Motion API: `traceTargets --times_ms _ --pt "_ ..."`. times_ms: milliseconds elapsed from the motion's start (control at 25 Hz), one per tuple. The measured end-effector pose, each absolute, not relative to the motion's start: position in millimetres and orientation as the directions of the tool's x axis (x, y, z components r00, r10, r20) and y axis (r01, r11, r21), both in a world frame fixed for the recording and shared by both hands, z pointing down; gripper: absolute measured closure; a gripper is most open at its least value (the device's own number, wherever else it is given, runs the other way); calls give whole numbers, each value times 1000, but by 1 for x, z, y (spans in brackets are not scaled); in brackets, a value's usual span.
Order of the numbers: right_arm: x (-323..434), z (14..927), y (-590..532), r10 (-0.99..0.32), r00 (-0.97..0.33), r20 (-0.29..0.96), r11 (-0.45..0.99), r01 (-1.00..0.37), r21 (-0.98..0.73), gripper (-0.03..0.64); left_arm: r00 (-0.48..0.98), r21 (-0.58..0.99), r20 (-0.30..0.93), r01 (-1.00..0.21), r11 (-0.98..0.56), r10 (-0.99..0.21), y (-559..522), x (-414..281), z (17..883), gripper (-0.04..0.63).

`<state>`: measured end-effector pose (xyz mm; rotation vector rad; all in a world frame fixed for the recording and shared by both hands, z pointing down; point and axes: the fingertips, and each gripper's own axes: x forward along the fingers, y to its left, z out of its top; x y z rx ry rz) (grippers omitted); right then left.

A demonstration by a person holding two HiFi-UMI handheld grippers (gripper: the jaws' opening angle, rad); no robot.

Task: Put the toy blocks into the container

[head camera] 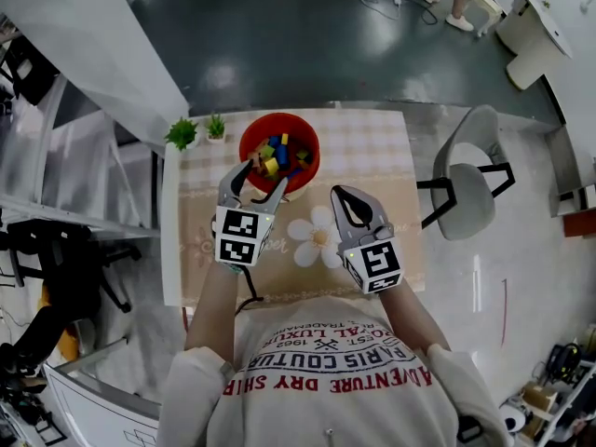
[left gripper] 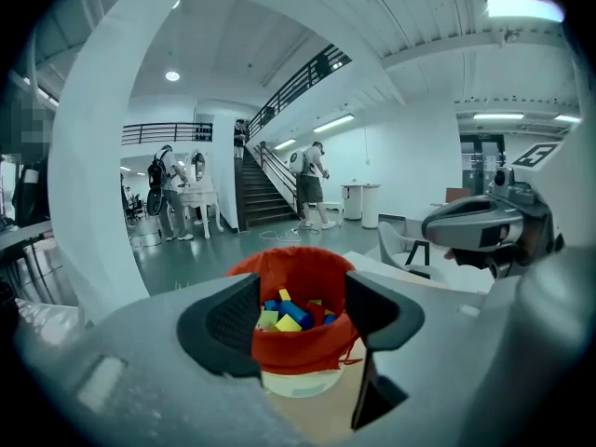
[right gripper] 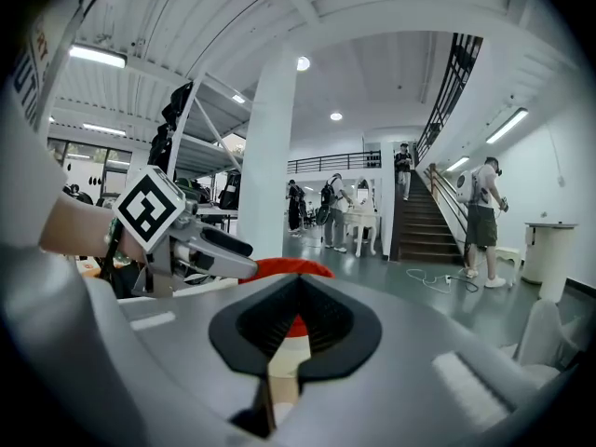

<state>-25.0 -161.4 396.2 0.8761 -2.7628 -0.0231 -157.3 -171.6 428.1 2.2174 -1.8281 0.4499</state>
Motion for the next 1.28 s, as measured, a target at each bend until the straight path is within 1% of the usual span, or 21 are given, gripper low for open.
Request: traceTargets --times_ms 120,280,400,560,720,960,1280 --pt "-27 391 -156 -569 -795 208 821 -563 95 615 158 -22 316 -985 -174 -935 -160 -162 407 420" --pt "-32 381 -151 -565 -807 175 825 -556 99 615 116 -51 238 -990 -131 -964 -143 -173 381 529" --pt "-36 371 -147 -560 -816 142 829 -551 100 615 102 -57 202 -992 -115 -974 -130 -181 366 588" --pt "-43 358 -139 -541 -835 97 840 -532 101 615 116 -72 178 -989 -131 -977 -109 -184 354 589" --pt "-53 347 -128 -513 -857 57 857 -506 103 617 113 -69 124 -990 -122 -986 -85 -190 340 589" --pt "-67 339 -112 -470 -882 32 879 -465 103 617 89 -53 33 -994 -91 -995 -55 -207 328 589" --pt "-78 342 -94 -438 -898 49 894 -430 123 617 102 -48 23 -994 -103 -995 -36 -213 332 589"
